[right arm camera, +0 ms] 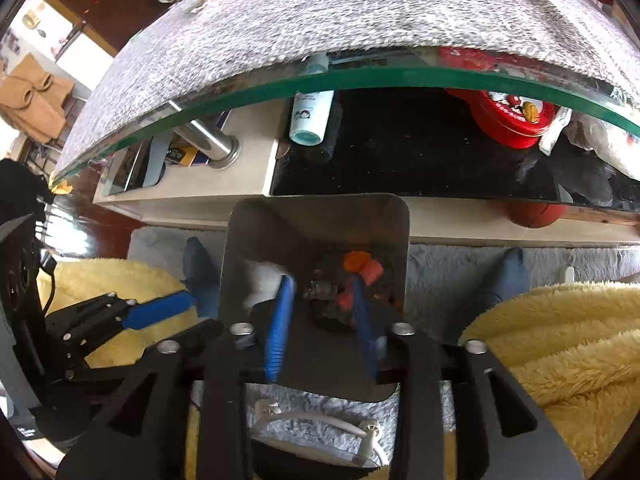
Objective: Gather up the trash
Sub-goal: 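Release the white bag and pink cup from both tools into the bin, then bring both tools back over the remaining trash pile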
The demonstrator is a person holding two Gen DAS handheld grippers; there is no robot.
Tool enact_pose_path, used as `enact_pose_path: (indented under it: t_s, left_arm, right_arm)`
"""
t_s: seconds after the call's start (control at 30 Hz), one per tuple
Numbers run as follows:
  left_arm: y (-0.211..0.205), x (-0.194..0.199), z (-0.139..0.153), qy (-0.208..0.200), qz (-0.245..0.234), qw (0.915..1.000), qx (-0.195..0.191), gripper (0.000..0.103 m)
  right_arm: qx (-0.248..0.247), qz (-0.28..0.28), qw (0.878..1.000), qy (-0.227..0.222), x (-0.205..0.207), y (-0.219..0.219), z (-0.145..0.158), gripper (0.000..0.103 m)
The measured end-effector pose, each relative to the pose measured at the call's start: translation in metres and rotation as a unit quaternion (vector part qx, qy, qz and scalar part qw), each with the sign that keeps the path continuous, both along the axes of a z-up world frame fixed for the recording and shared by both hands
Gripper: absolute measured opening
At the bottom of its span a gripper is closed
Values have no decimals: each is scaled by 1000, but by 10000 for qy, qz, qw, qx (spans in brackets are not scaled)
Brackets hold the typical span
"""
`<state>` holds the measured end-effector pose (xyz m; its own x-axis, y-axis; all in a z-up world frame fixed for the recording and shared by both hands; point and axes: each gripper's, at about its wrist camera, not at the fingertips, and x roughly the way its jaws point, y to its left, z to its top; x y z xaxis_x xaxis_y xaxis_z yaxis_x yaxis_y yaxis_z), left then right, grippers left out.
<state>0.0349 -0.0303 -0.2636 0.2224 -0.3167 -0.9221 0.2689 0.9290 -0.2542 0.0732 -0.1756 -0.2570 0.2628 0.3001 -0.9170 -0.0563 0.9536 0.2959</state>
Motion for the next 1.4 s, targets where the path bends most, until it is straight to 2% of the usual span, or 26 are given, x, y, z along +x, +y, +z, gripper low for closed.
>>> enact_pose_path:
  t_s: [0.07, 0.1, 0.17, 0.33, 0.57, 0.73, 1.03, 1.23, 1.4]
  left_arm:
    - [3, 1, 4, -47, 34, 10000, 38, 56]
    - [5, 2, 6, -90, 59, 9999, 68, 62]
    - [8, 4, 13, -204, 101, 9996, 143, 71]
    - [20, 10, 33, -455, 251, 9985, 185, 94]
    - [36, 30, 64, -706, 421, 9966, 49, 95]
    - [49, 56, 84, -840, 581, 9948, -10, 95]
    - [66, 115, 122, -1210, 788, 9894, 129, 95]
    - [67, 151, 131, -1305, 803, 9881, 156, 95]
    - [64, 178, 129, -1293, 728, 9886, 245, 95]
  right_arm:
    - [-17, -63, 10000, -27, 1, -4, 3, 47]
    - [-38, -94, 9999, -43, 1, -5, 4, 51]
    - [-122, -198, 9996, -138, 3, -11, 11, 70]
    - [-26, -309, 9988, -370, 9, -25, 33, 86]
    - [52, -421, 9958, -812, 30, -40, 74, 86]
    - [-2, -501, 9941, -958, 54, -48, 89, 86]
    - [-14, -430, 9920, -1183, 107, -42, 109, 86]
    - [-34, -316, 9903, -1351, 146, -32, 121, 86]
    - [-57, -305, 9891, -1442, 181, -29, 127, 86]
